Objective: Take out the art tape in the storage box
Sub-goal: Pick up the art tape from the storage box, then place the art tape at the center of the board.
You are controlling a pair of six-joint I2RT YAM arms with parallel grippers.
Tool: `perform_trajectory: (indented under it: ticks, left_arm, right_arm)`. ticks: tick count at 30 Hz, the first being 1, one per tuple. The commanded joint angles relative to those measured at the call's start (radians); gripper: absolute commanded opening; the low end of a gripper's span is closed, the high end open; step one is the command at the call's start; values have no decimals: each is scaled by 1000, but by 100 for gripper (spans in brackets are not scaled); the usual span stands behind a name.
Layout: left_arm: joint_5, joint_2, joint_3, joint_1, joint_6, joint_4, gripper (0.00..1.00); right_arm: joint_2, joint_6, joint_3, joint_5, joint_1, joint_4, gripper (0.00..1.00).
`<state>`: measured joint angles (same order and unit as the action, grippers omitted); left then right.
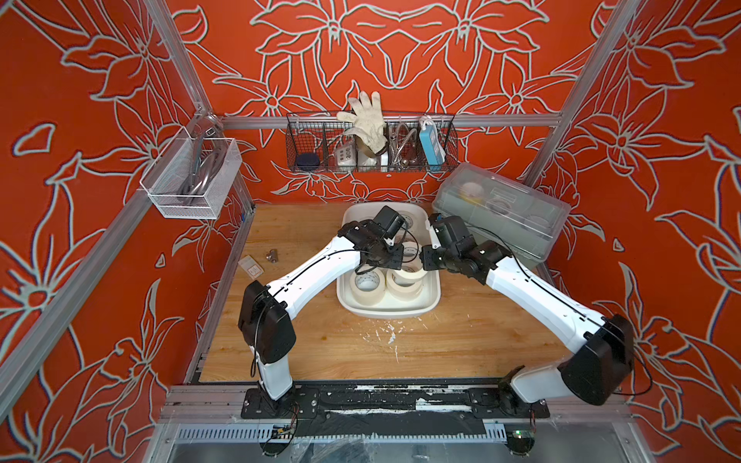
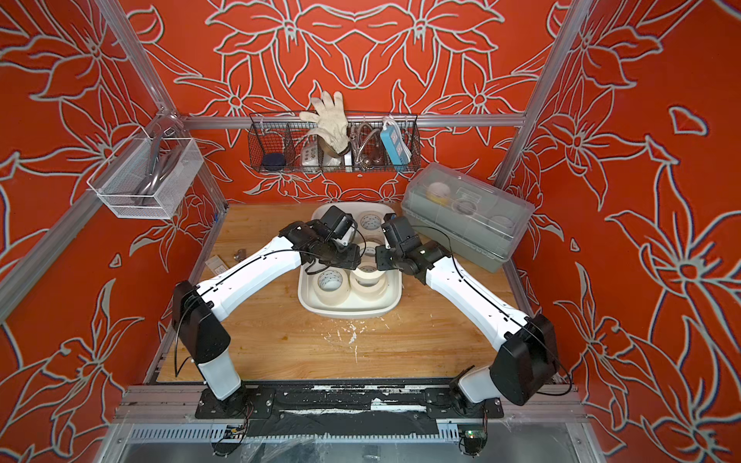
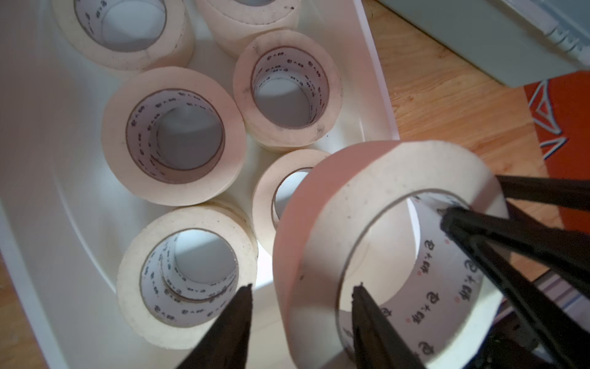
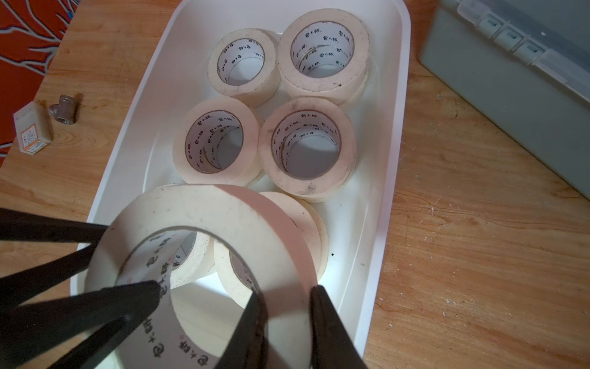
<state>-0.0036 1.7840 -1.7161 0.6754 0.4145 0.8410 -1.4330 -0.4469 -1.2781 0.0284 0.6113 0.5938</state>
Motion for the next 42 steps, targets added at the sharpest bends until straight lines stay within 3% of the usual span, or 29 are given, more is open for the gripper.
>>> perform_trajectory:
  ticks: [1,9,10,16,21,30,42]
  left_arm:
    - [-50,9,-14,3,-7,11,42]
    - [-53,-22,3,3,-3,-34,2]
    - [-61,-28,10,4,-3,-42,0]
    - [-94,-54,31,-8,-3,-64,0]
    - [-98,-63,24,-47,4,-51,0]
    - [-102,-71,-76,-231,4,-19,0]
    - [-141,14,-98,-531,131,-25,0]
  right_arm:
    - [46,0,12,8,6,-34,3]
    - [133,19,47,-12,6,-46,32]
    - [149,27,55,-20,5,-53,35]
    - [256,57,92,-11,3,-67,54]
    - [340,58,126,26,2,-91,61]
    - [387,61,163,73,-5,-55,62]
    - [421,54,215,68,-26,-26,62]
